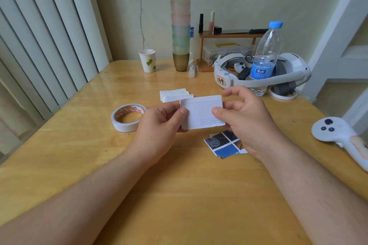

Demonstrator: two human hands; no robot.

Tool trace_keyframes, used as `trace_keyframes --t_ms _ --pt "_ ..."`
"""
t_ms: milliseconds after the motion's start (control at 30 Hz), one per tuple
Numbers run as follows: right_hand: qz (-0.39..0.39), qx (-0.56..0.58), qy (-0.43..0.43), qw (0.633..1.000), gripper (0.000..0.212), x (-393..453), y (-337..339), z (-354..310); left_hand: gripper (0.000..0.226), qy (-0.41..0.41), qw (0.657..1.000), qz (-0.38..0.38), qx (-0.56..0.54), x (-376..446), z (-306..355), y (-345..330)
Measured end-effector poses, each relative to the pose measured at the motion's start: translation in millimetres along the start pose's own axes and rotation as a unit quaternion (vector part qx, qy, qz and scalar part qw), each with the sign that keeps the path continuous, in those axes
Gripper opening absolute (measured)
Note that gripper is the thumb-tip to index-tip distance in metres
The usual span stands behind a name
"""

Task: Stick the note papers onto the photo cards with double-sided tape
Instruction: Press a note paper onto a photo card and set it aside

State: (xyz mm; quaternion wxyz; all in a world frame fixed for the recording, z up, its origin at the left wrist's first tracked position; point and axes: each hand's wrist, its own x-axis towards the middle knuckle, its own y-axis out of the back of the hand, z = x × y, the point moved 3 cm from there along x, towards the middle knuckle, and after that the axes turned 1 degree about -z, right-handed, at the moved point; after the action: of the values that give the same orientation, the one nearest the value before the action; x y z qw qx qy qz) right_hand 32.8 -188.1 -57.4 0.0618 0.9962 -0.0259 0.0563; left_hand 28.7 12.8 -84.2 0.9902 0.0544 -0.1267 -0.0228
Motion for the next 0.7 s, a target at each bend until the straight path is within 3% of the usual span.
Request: trace_keyframes --t_ms 133,367,500,600,700 --pt "-0.038 0.058 -0.035 0.997 0.052 0.5 -5.8 4.5 0.021 -0.010 1.000 0.003 -0.007 0.5 -0.5 0.4" --pt "-0.079 0.068 -0.084 0.991 0.012 0.6 -11.6 13.0 0.022 -0.030 0.999 -0.020 -0.021 -0.8 -0.6 -1.9" --pt "-0.078 0.049 -0.059 0.994 0.008 -0.3 -11.7 11.5 0.021 -0.010 0.998 -0.027 -0.060 -0.6 -0.5 -3.5" --pt "-0.079 0.034 -0.038 0.996 0.011 -1.8 -13.3 8.3 0.038 0.032 0.992 -0.025 -0.121 -0.3 -1.4 -3.9" --pt "-0.096 0.026 -0.020 0.995 0.014 -5.0 -15.7 4.9 0.036 0.040 0.992 -0.050 -0.113 -3.0 -0.2 -8.9"
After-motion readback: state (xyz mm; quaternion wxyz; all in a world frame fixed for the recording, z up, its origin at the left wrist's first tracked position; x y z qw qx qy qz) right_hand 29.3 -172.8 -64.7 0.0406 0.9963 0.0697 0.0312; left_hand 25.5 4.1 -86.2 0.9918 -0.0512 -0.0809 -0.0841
